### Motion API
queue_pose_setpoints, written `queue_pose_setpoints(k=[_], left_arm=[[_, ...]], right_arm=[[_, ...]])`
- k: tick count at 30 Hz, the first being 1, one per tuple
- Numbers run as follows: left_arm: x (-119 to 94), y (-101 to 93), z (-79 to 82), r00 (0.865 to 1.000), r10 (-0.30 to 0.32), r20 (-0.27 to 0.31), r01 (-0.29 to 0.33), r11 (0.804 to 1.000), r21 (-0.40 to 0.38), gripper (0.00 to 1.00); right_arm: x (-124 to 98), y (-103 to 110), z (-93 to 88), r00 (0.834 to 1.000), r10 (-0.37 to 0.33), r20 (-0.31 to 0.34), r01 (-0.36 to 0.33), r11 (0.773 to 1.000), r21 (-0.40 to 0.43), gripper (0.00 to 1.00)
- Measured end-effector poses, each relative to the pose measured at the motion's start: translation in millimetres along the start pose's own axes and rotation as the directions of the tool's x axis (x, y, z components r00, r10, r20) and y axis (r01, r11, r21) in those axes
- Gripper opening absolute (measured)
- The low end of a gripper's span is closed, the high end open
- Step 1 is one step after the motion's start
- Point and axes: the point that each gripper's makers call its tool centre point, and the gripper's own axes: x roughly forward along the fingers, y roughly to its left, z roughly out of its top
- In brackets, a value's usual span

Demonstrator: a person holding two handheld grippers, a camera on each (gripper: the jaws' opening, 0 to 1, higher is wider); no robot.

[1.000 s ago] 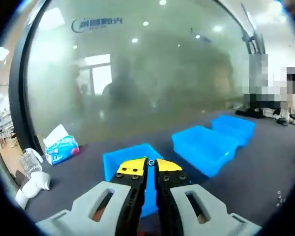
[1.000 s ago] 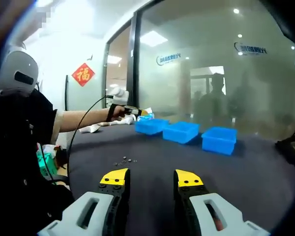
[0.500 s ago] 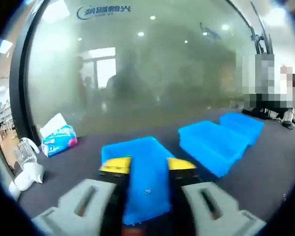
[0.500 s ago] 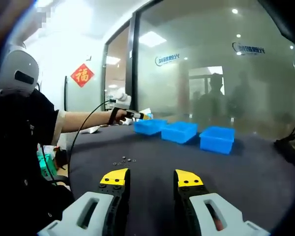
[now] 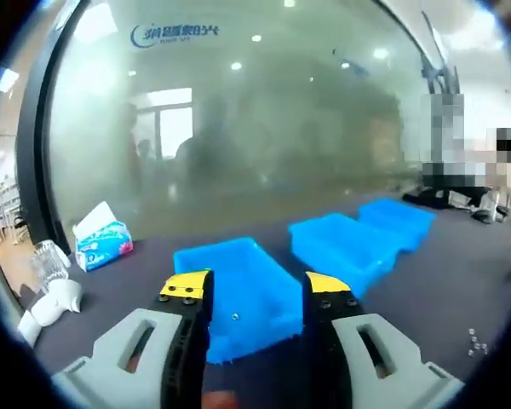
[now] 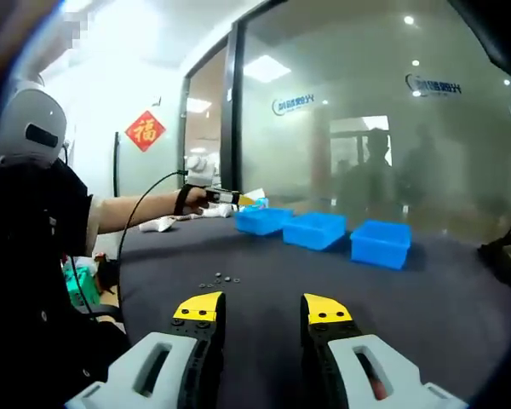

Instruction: Sort the screws, nuts, and washers into the corresponding bins

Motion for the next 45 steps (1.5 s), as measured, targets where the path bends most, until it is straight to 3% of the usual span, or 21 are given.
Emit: queue_pose_setpoints(k=[11,18,27,32,36,39,41,45], left_arm=[[-89.8,-42.2,5.9,0.992,-0.056,0.113,0.055,0.998,0.013,0.39],[-139.2,-55.1,-12.8,0.986,-0.035,0.164,0.037,0.999,-0.009,0.39],[-171.5,-72.4,-35.1,0.983,-0.06,0.175,0.07,0.996,-0.047,0.39],[-169.9,-79.5,-38.6,0.977,-0.146,0.153,0.147,0.989,0.003,0.39],[-166.2,-98.6,-41.8,0.955,-0.274,0.114,0.27,0.961,0.049,0.39],[-165.5,-122.0,-47.5,0.919,-0.389,0.061,0.384,0.919,0.085,0.39],[-167.0,-134.6,-50.1,0.896,-0.442,0.036,0.437,0.893,0.106,0.39],[-167.8,-148.6,-51.6,0.869,-0.494,0.009,0.488,0.862,0.137,0.39]], right_arm=[[3.9,6.8,3.2,1.0,0.011,0.006,-0.011,1.0,-0.007,0.32],[6.3,9.0,4.3,1.0,0.017,0.007,-0.016,1.0,-0.006,0.32],[7.1,9.4,4.8,1.0,0.019,0.011,-0.019,1.0,-0.005,0.32],[6.9,7.9,5.4,1.0,0.013,0.016,-0.013,1.0,-0.009,0.32],[5.8,6.1,6.2,1.0,0.007,0.019,-0.007,1.0,-0.008,0.32],[4.8,5.2,6.4,1.0,0.003,0.02,-0.003,1.0,-0.008,0.32],[3.8,4.3,6.3,1.0,0.001,0.022,0.0,1.0,-0.006,0.32],[2.5,3.1,5.9,1.0,-0.003,0.023,0.003,1.0,-0.003,0.32]])
